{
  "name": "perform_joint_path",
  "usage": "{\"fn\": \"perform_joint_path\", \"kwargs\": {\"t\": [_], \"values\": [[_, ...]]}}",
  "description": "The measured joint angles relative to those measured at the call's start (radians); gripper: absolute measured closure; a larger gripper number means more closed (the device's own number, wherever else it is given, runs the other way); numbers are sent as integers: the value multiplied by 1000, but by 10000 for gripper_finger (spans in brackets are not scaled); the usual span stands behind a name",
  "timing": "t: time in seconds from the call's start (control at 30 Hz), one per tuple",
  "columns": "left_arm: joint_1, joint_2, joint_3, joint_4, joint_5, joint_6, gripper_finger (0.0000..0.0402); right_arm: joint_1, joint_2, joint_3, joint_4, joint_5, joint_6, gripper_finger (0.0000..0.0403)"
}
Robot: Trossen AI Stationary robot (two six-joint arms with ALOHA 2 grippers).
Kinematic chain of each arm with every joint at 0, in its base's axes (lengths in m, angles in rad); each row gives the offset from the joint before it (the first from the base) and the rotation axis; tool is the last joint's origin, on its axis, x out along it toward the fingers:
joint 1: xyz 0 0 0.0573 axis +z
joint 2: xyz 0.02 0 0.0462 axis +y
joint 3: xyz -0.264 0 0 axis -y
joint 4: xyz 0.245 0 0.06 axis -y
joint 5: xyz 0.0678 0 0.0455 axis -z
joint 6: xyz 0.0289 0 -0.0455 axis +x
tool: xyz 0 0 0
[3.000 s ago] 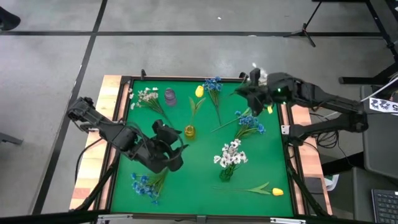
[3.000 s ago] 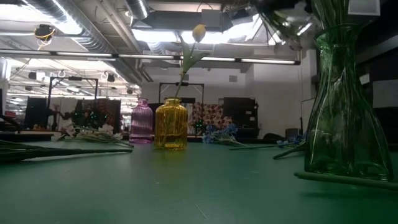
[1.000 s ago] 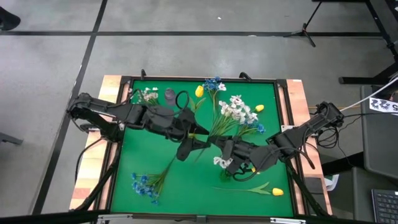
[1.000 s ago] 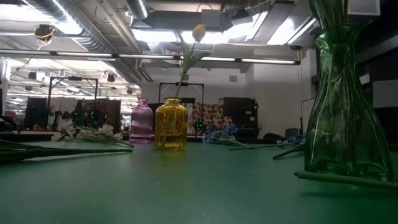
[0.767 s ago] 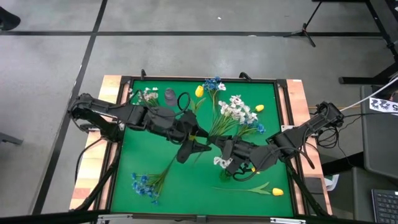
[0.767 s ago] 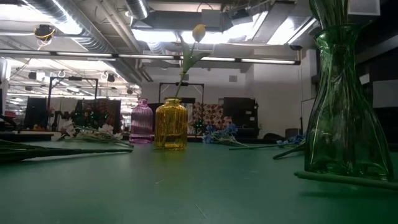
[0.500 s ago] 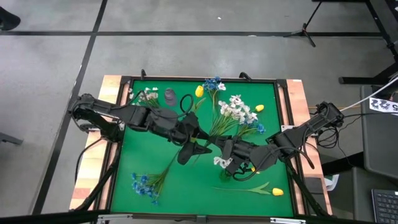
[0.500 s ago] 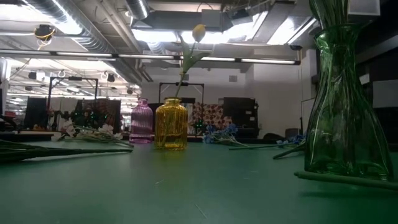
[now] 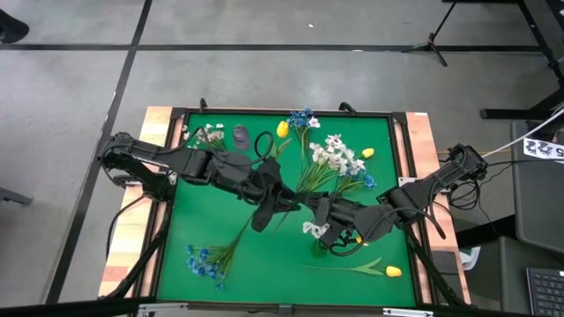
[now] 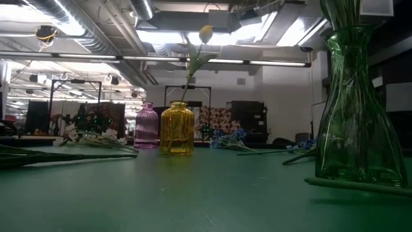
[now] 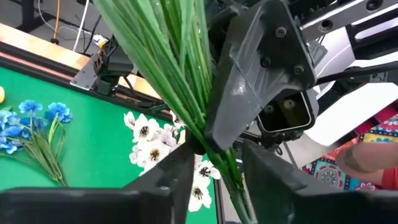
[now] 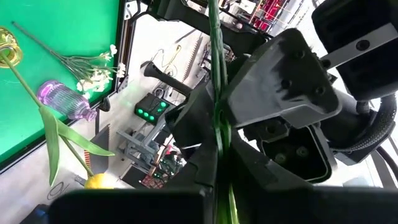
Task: Sort flowers into vase by color
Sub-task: Put the right white flowers into the green vase
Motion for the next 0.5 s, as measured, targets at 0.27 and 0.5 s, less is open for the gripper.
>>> {"fn": "perform_joint_path", "kwargs": {"t": [0.27, 0.5], "values": [[0, 0, 0, -6, 0, 19, 352, 0, -1, 0, -7, -16, 12, 374], [0, 0, 0, -8, -15, 17, 384, 0, -2, 0, -20, -30, 30, 321]]}}
